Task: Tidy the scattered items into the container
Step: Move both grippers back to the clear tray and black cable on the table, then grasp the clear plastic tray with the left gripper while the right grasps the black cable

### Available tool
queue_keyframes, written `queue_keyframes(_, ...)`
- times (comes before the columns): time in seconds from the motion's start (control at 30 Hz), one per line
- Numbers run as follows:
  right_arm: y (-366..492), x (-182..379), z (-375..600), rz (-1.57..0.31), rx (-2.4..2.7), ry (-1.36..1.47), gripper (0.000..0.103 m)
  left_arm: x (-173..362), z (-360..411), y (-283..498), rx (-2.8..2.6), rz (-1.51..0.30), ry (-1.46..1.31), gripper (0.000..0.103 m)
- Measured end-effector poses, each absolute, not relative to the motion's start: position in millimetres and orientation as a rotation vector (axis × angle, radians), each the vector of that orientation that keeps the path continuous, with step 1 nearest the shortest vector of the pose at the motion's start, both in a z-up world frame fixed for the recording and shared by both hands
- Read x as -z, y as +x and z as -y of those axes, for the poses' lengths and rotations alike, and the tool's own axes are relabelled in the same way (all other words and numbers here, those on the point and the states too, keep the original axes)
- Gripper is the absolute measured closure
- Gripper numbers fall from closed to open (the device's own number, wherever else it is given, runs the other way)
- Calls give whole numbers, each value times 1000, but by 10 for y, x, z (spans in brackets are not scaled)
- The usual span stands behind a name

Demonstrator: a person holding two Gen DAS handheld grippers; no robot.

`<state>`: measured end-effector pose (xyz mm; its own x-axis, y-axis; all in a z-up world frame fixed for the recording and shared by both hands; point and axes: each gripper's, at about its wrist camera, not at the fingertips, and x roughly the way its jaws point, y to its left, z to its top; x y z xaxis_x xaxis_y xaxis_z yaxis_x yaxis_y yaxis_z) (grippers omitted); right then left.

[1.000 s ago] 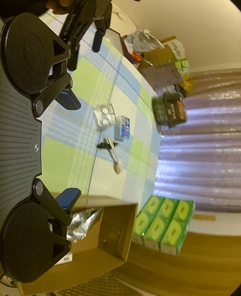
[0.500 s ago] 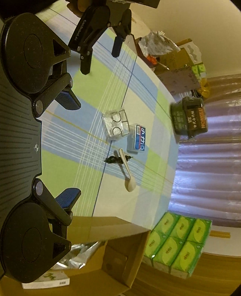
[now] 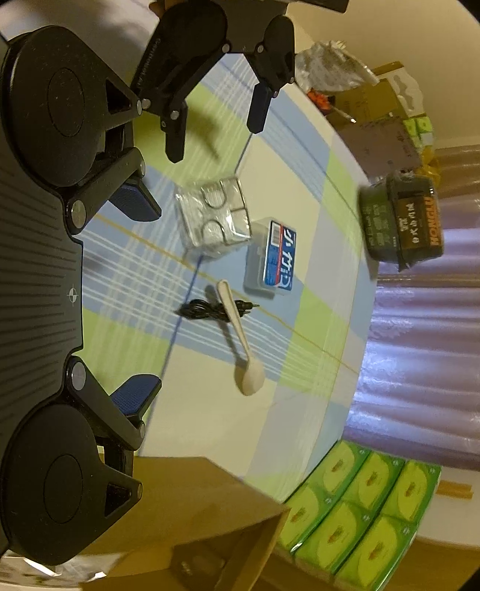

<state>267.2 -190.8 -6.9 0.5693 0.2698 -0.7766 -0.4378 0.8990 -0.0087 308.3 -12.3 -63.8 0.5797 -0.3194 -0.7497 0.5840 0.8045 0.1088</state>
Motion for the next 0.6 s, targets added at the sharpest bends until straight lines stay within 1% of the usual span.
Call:
queue_keyframes(0.07, 2820, 145, 1884, -880, -429, -204, 31, 705, 147, 3167, 549, -791, 372, 15)
queue_keyframes(0.27, 3168, 352, 1836, -892, -440, -200, 31, 836, 128, 3370, 563, -787, 337, 24)
queue_keyframes(0.33, 3245, 406, 1821, -896, -451, -201, 31, 859, 122, 3422, 571, -784, 331, 30)
queue_keyframes(0.4, 3311, 460, 1805, -899, -456, -204, 33, 879, 111, 3477, 576, -781, 324, 32)
queue_keyframes(0.43, 3338, 483, 1797, -900, -459, -207, 37, 886, 105, 3502, 576, -780, 318, 37)
queue_keyframes(0.47, 3366, 507, 1787, -902, -462, -213, 43, 893, 98, 3518, 576, -781, 313, 40)
queue_keyframes(0.53, 3418, 556, 1771, -905, -464, -225, 43, 908, 93, 3550, 584, -788, 299, 50)
queue_keyframes(0.6, 3457, 593, 1760, -902, -459, -231, 43, 924, 103, 3566, 597, -793, 290, 56)
